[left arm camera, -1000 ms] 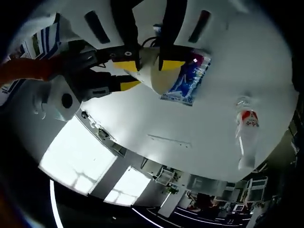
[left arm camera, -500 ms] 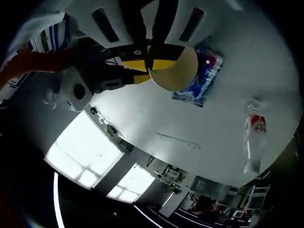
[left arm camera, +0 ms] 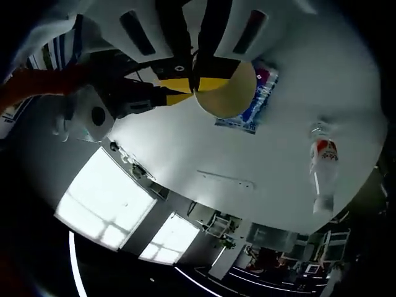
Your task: Arrange the tabletop items into an orderly group along one side of the table until the central work area is clear of visible clutter.
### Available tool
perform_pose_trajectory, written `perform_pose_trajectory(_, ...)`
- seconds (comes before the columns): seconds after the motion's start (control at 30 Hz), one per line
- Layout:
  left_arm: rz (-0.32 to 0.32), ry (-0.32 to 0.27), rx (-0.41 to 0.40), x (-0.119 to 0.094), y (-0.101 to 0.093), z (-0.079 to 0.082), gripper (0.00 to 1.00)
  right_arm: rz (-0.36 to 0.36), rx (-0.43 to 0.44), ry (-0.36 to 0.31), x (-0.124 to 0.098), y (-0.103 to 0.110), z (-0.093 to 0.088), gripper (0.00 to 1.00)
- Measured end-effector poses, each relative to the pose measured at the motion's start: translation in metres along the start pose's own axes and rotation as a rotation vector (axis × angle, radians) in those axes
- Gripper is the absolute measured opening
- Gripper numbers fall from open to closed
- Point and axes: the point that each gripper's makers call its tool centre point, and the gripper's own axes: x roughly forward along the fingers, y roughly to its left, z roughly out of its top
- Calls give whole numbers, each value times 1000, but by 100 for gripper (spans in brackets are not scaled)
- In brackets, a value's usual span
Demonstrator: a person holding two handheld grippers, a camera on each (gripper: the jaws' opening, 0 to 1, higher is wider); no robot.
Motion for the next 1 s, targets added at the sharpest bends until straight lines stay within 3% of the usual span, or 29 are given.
perform_pose_trajectory(0.5, 133, 59, 198, 6, 21, 1, 0, -85, 114, -22, -34, -15, -24, 46)
perform_pose_trajectory(0.73, 186, 58, 238, 10, 34, 8, 0, -135, 198, -45, -58, -24, -38, 46)
perform_pose_trajectory(1.0, 218, 60, 250, 16, 47, 14, 0, -172, 231, -36, -78, -30, -56, 46)
